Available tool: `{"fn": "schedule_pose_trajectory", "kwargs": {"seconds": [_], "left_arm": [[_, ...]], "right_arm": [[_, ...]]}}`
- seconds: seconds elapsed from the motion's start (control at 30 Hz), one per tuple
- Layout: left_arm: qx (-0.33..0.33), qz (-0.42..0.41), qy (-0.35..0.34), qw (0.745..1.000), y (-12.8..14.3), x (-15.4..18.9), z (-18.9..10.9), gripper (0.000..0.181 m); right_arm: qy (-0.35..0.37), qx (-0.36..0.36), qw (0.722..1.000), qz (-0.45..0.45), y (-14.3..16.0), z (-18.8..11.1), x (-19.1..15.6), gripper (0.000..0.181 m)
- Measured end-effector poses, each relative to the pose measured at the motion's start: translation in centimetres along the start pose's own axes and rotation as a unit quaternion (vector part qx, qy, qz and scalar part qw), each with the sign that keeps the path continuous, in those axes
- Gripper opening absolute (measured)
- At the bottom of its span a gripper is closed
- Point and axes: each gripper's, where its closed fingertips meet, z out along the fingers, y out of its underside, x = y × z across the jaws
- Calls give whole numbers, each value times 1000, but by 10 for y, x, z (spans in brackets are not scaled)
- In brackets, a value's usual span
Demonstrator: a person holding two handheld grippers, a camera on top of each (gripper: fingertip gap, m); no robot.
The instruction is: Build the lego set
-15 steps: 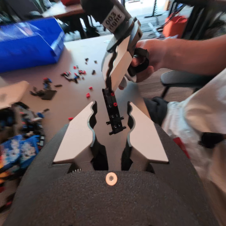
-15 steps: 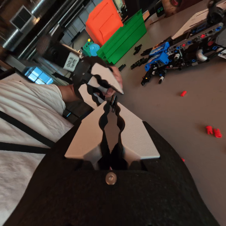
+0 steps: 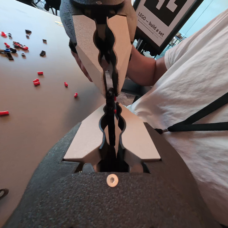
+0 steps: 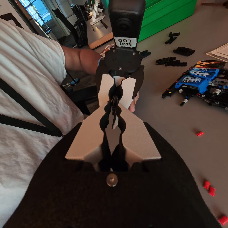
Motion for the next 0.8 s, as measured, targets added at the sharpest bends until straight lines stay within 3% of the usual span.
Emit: {"fn": "schedule_pose_trajectory", "kwargs": {"seconds": [0.23, 0.37, 0.47, 0.57, 0.67, 0.8], "left_arm": [[17, -6, -13, 1000, -4, -6, -5, 3], [47, -21, -28, 998, -12, -12, -9, 3], [65, -49, -62, 995, -16, -27, -15, 3], [61, -72, -92, 991, -13, -42, -20, 2], [61, -80, -100, 990, -13, -45, -20, 2], [63, -75, -97, 990, -14, -44, -19, 2]], "right_arm": [[13, -15, 1000, -5, 4, -8, 4, 6], [34, 28, 999, -9, -7, -11, 10, 7], [83, 53, 995, -18, -10, -33, 22, 19], [183, -35, 982, -41, 32, -57, 46, 19], [208, -103, 972, -27, 83, -60, 51, 20], [246, -125, 960, -49, 103, -60, 58, 21]]}}
